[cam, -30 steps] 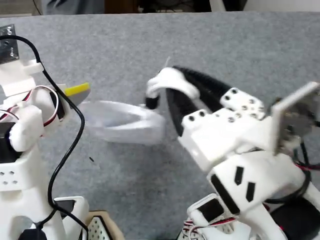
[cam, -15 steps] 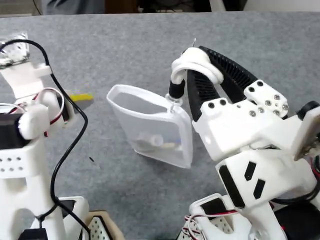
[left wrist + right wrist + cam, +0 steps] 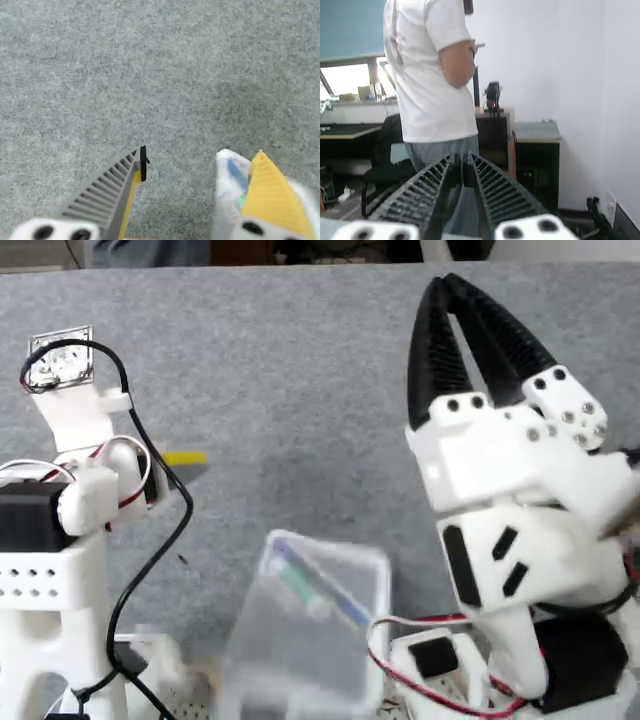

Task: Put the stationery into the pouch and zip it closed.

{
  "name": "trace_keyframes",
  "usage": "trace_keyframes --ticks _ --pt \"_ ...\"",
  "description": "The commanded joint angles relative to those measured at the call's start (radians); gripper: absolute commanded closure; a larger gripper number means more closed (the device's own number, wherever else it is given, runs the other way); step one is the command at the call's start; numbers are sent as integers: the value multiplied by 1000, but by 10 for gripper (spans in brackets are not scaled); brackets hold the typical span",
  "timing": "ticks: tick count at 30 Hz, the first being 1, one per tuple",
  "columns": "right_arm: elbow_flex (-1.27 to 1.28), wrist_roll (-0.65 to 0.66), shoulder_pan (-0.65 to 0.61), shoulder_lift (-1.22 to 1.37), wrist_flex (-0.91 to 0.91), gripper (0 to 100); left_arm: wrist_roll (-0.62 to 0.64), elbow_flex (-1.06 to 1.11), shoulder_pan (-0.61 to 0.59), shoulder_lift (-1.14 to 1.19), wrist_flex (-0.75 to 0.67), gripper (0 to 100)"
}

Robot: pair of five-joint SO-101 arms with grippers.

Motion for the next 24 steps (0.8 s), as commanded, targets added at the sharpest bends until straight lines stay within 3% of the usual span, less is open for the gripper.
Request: trace_keyframes --ticks 1,13,18,24 --pt "18 -5 11 5 49 986 5 2 16 -21 6 664" --pt "56 -5 -25 5 137 986 5 2 15 -20 6 664" --pt "99 -3 -57 30 284 983 2 2 15 -20 6 664" --pt "302 -8 -55 62 428 816 -3 39 15 -18 6 664"
